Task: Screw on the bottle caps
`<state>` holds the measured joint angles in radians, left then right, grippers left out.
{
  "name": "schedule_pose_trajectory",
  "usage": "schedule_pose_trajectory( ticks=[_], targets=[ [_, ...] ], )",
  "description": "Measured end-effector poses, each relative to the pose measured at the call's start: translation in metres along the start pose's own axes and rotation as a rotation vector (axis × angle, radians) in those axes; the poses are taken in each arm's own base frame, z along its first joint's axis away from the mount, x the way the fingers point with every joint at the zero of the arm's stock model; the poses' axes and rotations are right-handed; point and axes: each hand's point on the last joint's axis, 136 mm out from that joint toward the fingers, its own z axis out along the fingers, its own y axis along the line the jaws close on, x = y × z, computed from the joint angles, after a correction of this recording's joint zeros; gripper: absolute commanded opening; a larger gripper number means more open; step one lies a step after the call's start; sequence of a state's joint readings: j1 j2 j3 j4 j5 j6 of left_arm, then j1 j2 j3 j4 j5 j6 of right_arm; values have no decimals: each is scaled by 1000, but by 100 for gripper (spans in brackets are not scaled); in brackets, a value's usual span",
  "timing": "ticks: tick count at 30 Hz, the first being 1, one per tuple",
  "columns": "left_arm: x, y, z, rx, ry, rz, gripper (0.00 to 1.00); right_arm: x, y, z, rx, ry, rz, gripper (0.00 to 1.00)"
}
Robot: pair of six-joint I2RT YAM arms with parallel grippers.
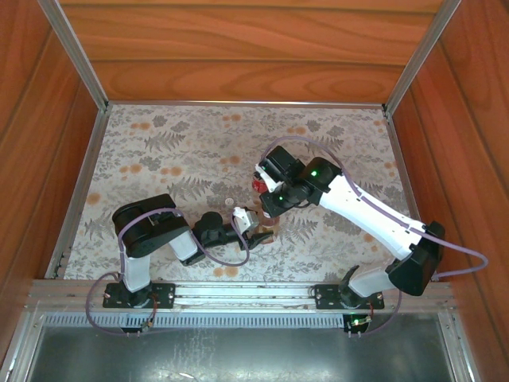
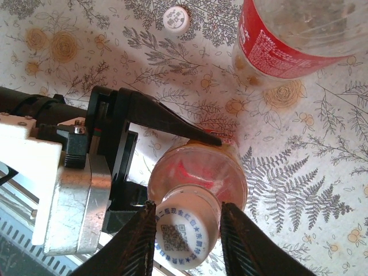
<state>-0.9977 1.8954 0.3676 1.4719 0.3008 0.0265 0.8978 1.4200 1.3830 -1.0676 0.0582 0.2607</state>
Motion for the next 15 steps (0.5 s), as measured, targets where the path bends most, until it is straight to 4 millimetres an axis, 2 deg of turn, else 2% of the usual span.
schedule_pose_trajectory(
  ticks=[6,15],
  targets=[
    [0,0,0,0,0,0,66,-1,-4,0,-4,0,27,41],
    [0,0,0,0,0,0,66,-2,-10,-2,-7,-13,59,30]
  ],
)
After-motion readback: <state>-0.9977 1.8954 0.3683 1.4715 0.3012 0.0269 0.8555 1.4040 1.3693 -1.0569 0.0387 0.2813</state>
